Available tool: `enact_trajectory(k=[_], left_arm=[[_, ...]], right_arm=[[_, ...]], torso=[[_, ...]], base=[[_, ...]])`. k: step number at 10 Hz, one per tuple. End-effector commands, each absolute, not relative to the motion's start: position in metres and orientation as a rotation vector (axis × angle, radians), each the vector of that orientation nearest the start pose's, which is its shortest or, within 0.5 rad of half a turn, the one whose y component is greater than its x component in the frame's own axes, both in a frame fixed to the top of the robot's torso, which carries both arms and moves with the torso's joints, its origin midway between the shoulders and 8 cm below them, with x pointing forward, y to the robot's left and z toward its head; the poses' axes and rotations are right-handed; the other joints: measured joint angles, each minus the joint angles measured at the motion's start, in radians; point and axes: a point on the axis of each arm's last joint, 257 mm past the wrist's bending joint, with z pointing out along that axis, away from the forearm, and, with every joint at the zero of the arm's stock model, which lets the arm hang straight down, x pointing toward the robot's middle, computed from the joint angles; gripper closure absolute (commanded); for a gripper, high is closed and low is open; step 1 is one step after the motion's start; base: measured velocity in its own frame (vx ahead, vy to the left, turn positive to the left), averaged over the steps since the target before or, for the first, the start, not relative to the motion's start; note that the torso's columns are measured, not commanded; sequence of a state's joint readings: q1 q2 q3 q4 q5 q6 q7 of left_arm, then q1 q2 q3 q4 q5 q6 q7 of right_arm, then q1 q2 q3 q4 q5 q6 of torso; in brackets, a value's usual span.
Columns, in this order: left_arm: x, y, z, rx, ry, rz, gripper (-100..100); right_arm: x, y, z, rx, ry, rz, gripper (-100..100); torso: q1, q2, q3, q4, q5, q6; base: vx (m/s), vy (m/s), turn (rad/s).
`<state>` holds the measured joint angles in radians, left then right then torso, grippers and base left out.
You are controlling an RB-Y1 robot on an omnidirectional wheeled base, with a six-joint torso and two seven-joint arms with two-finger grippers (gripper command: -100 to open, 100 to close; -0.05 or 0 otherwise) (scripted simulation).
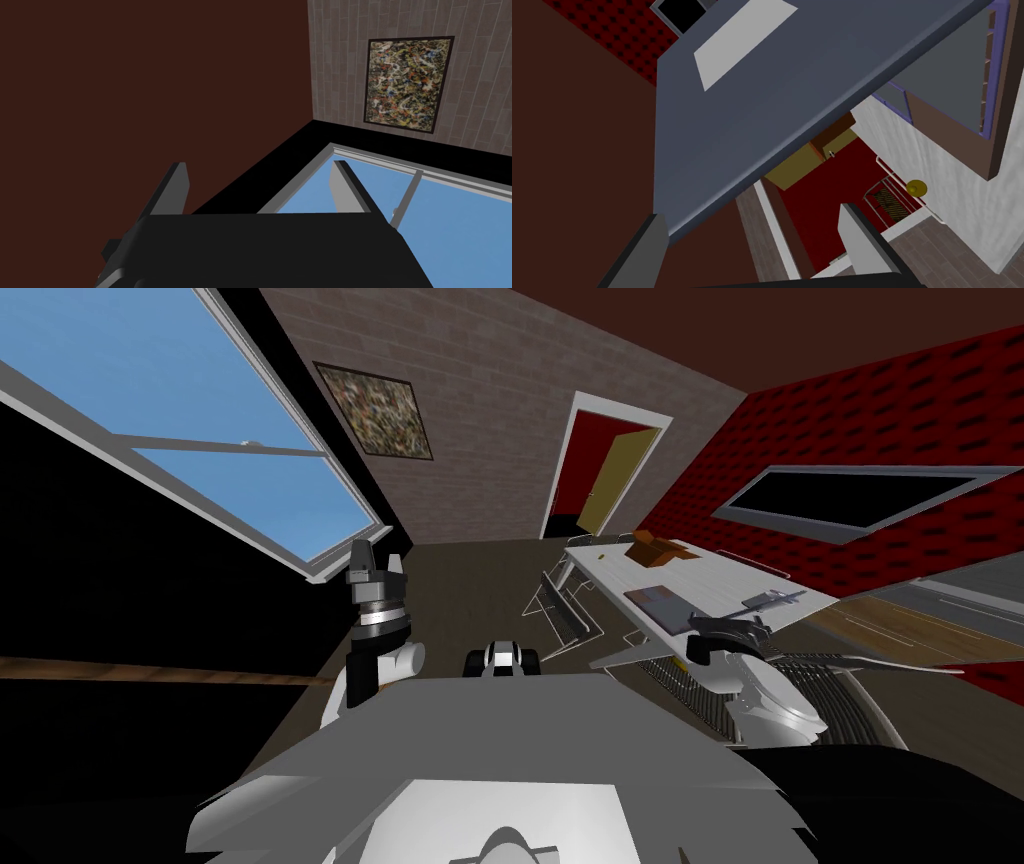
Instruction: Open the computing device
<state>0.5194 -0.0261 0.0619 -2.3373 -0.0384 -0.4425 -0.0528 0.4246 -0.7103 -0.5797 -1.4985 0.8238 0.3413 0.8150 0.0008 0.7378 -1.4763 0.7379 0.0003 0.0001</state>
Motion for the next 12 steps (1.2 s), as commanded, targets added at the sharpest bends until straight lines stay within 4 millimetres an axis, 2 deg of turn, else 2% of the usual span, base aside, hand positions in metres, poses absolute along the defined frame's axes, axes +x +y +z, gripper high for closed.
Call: enact_trajectory(k=[1, 2, 3, 4, 5, 7, 9, 12], left_arm=[[0.337, 0.300, 0.033, -0.639, 0.635, -1.153, 0], [0.337, 0.300, 0.033, -0.639, 0.635, -1.153, 0], [0.337, 0.300, 0.033, -0.639, 0.635, -1.153, 0], [0.337, 0.300, 0.033, -0.639, 0.635, -1.153, 0], [0.337, 0.300, 0.033, -0.639, 0.635, -1.153, 0], [0.337, 0.300, 0.033, -0.639, 0.635, -1.153, 0], [0.337, 0.300, 0.033, -0.639, 0.635, -1.153, 0], [0.337, 0.300, 0.033, -0.639, 0.635, -1.153, 0]], right_arm=[[0.238, -0.816, -0.114, 0.050, 1.767, -1.569, -100], [0.245, -0.810, -0.119, 0.053, 1.769, -1.535, -100], [0.243, -0.811, -0.118, 0.054, 1.769, -1.544, -100], [0.243, -0.811, -0.118, 0.054, 1.769, -1.543, 100], [0.228, -0.821, -0.121, -0.011, 1.814, -1.583, 100], [0.213, -0.830, -0.125, -0.082, 1.862, -1.618, 100], [0.206, -0.834, -0.126, -0.118, 1.885, -1.634, 100], [0.191, -0.842, -0.129, -0.191, 1.930, -1.666, 100]], torso=[[-0.001, -0.001, 0.000, 0.000, 0.000, 0.000], [0.000, 0.001, 0.000, 0.000, 0.000, 0.000], [-0.001, 0.003, 0.002, 0.001, -0.001, -0.001], [-0.001, 0.003, 0.002, 0.001, -0.001, -0.001], [-0.002, 0.000, 0.001, 0.000, -0.002, -0.003], [-0.001, -0.014, -0.009, -0.008, -0.003, 0.002], [-0.008, -0.002, -0.001, -0.003, -0.006, -0.001], [-0.004, 0.003, 0.002, 0.000, -0.003, 0.002]], base=[[0.081, -0.005, 0.033], [0.032, -0.002, -0.002], [0.007, 0.000, -0.007], [0.002, -0.004, -0.023], [0.090, 0.032, 0.022], [0.213, 0.075, -0.007], [0.094, 0.041, -0.004], [0.104, 0.039, 0.016]])
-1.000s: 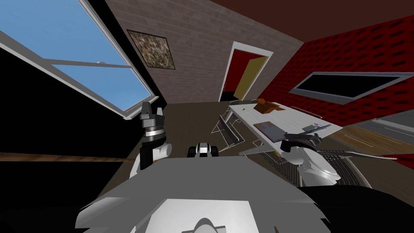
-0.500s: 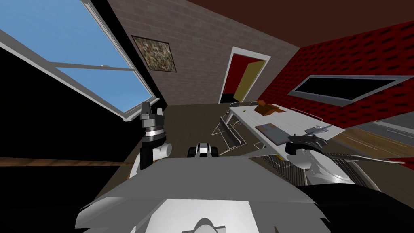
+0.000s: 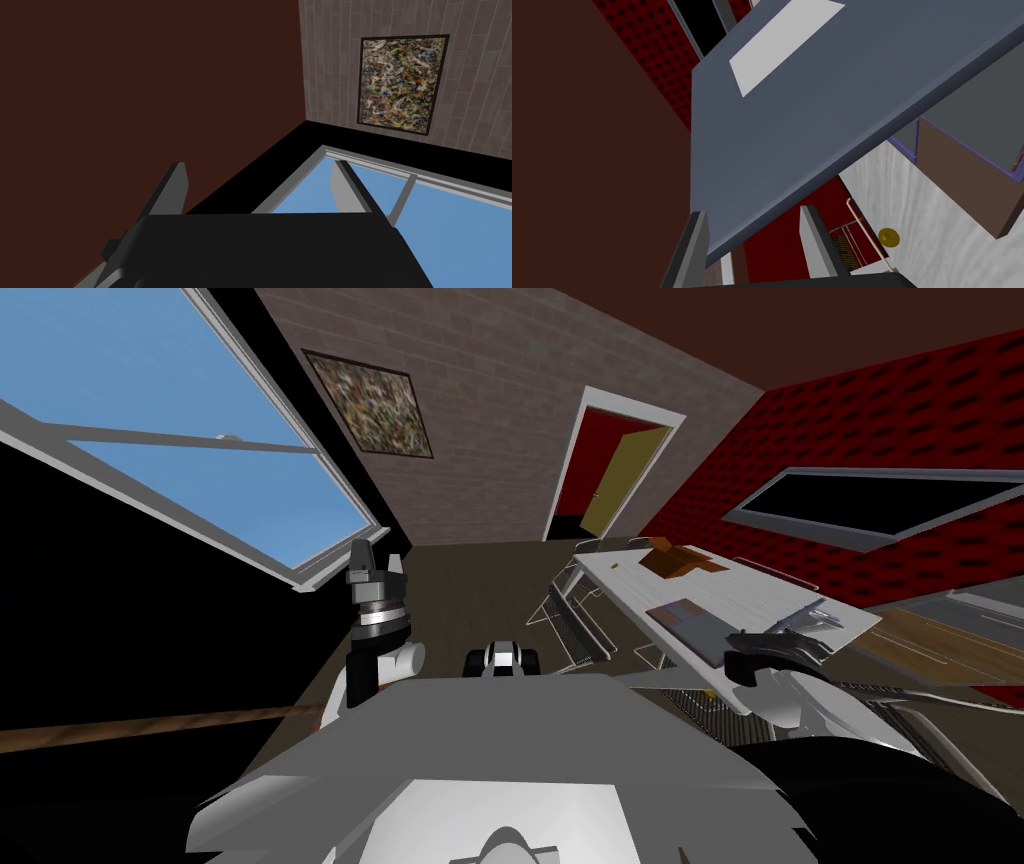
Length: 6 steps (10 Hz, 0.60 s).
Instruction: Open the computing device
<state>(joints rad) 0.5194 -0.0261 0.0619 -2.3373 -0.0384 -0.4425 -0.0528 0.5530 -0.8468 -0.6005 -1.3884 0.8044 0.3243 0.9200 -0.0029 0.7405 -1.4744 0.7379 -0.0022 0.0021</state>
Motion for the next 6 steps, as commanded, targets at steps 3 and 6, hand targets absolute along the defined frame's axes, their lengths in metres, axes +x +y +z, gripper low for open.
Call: enact_trajectory(k=[3, 6], left_arm=[[0.337, 0.300, 0.033, -0.639, 0.635, -1.153, 0], [0.337, 0.299, 0.034, -0.639, 0.635, -1.153, 0]], right_arm=[[0.168, -0.854, -0.131, -0.303, 1.997, -1.709, 100], [0.125, -0.871, -0.154, -0.245, 2.110, -1.752, 100]], torso=[[0.008, -0.002, -0.001, 0.000, 0.004, 0.001], [0.003, 0.003, 0.002, 0.002, 0.003, -0.008]], base=[[0.139, 0.056, -0.009], [-0.039, 0.005, 0.270]])
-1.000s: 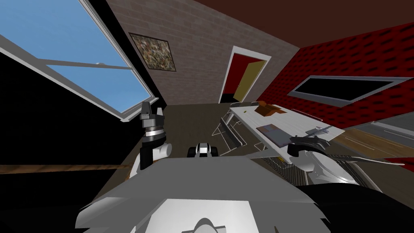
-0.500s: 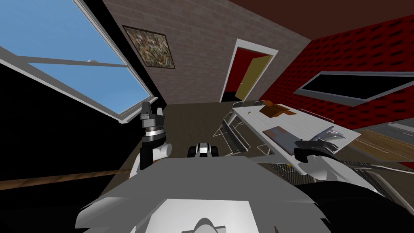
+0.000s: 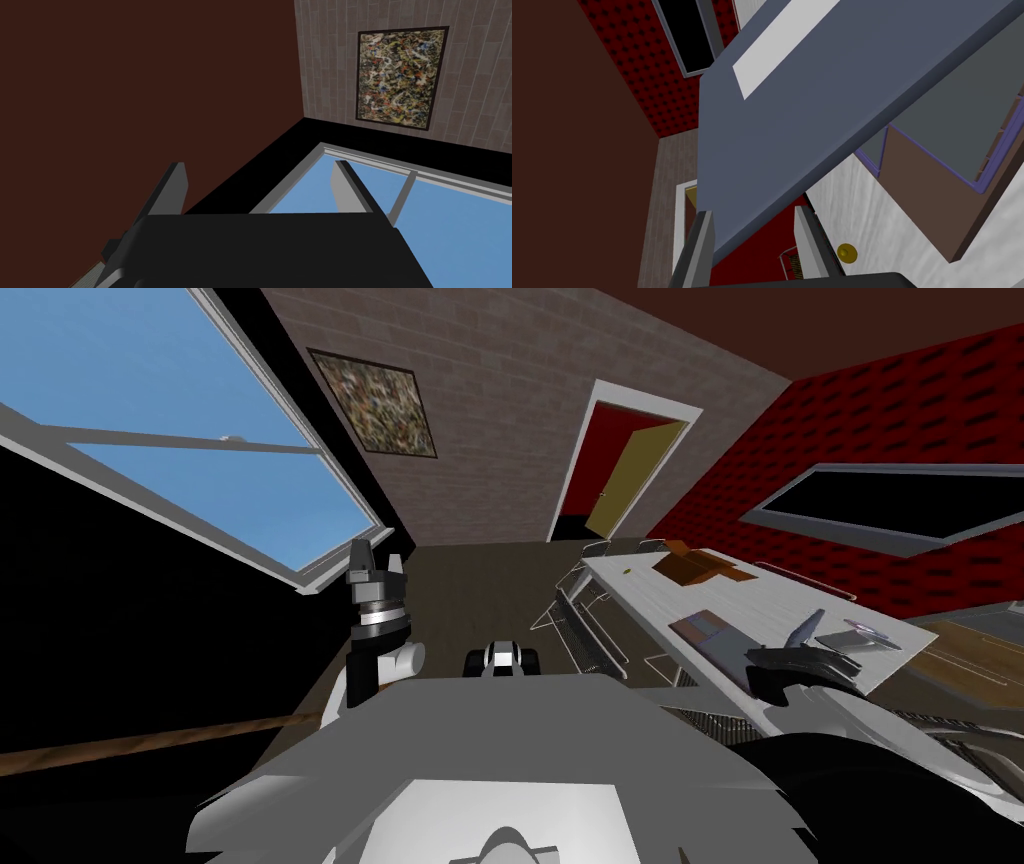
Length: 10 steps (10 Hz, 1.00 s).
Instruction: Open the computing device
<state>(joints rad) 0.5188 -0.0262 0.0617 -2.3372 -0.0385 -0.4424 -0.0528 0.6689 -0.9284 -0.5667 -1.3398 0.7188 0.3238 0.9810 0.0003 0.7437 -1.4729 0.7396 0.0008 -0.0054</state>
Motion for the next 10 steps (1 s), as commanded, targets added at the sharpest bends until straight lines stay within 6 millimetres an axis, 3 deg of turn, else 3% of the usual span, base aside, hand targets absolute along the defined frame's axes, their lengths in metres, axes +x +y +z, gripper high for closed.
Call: enact_trajectory(k=[1, 2, 3, 4, 6, 8, 9, 10], left_arm=[[0.337, 0.299, 0.034, -0.639, 0.635, -1.153, 0], [0.337, 0.299, 0.034, -0.639, 0.635, -1.153, 0], [0.337, 0.299, 0.034, -0.639, 0.635, -1.153, 0], [0.337, 0.300, 0.033, -0.639, 0.635, -1.153, 0], [0.337, 0.300, 0.033, -0.639, 0.635, -1.153, 0], [0.337, 0.300, 0.034, -0.639, 0.635, -1.153, 0], [0.337, 0.299, 0.034, -0.639, 0.635, -1.153, 0], [0.337, 0.300, 0.033, -0.639, 0.635, -1.153, 0]], right_arm=[[0.123, -0.872, -0.155, -0.243, 2.113, -1.754, 100], [0.096, -0.881, -0.164, -0.226, 2.173, -1.787, 100], [0.096, -0.881, -0.164, -0.224, 2.173, -1.785, 100], [0.069, -0.889, -0.171, -0.204, 2.233, -1.819, 100], [0.069, -0.889, -0.171, -0.204, 2.233, -1.819, 100], [0.011, -0.903, -0.181, -0.163, 2.350, -1.892, 100], [0.015, -0.907, -0.178, -0.141, 2.336, -1.877, -100], [0.004, -0.912, -0.174, -0.117, 2.352, -1.890, -100]], torso=[[-0.004, 0.000, 0.001, 0.000, -0.002, 0.002], [-0.003, -0.002, -0.001, -0.001, -0.001, 0.008], [-0.001, -0.004, -0.002, -0.001, 0.000, 0.008], [0.001, -0.005, -0.004, -0.001, 0.002, 0.009], [0.001, -0.007, -0.005, -0.002, 0.002, 0.007], [0.004, -0.006, -0.005, -0.002, 0.004, 0.002], [0.004, -0.004, -0.003, -0.001, 0.001, 0.002], [0.001, -0.005, -0.003, -0.001, 0.000, 0.005]], base=[[-0.114, -0.001, 0.364], [-0.112, 0.019, 0.376], [-0.084, 0.014, 0.186], [-0.088, 0.009, 0.332], [-0.048, 0.009, 0.103], [-0.099, 0.022, 0.377], [-0.123, 0.028, 0.295], [-0.109, 0.028, 0.238]])
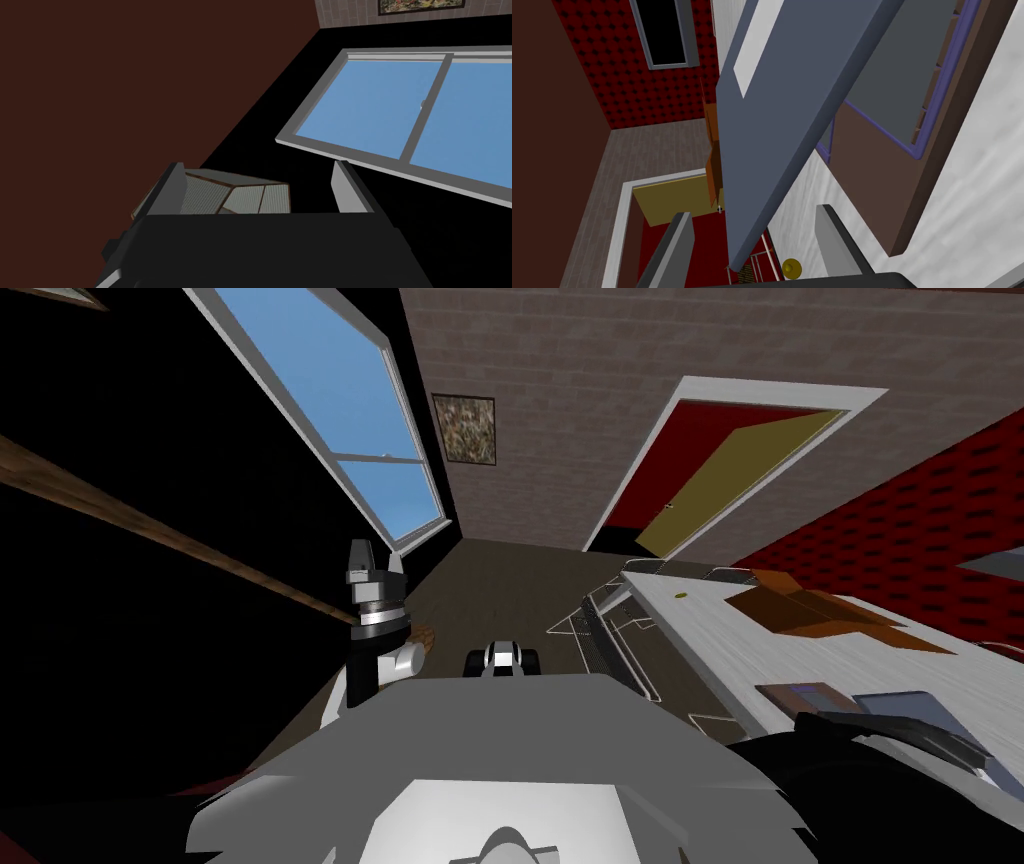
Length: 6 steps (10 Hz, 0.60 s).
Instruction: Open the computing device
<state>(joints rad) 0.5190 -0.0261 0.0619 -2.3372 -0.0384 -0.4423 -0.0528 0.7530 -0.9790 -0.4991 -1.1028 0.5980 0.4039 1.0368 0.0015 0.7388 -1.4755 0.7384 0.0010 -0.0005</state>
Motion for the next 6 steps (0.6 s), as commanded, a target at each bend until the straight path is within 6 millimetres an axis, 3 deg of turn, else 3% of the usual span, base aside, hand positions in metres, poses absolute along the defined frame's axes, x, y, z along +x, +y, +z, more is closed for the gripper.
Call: enact_trajectory(k=[1, 6], left_arm=[[0.337, 0.300, 0.033, -0.639, 0.635, -1.153, 0], [0.337, 0.300, 0.033, -0.639, 0.635, -1.153, 0]], right_arm=[[-0.007, -0.916, -0.169, -0.090, 2.367, -1.901, -100], [-0.051, -0.931, -0.150, 0.051, 2.421, -1.938, -100]], torso=[[-0.001, -0.001, -0.001, 0.000, -0.001, 0.001], [-0.002, -0.003, -0.002, -0.001, -0.001, 0.000]], base=[[-0.118, 0.000, 0.217], [-0.107, 0.035, 0.211]])
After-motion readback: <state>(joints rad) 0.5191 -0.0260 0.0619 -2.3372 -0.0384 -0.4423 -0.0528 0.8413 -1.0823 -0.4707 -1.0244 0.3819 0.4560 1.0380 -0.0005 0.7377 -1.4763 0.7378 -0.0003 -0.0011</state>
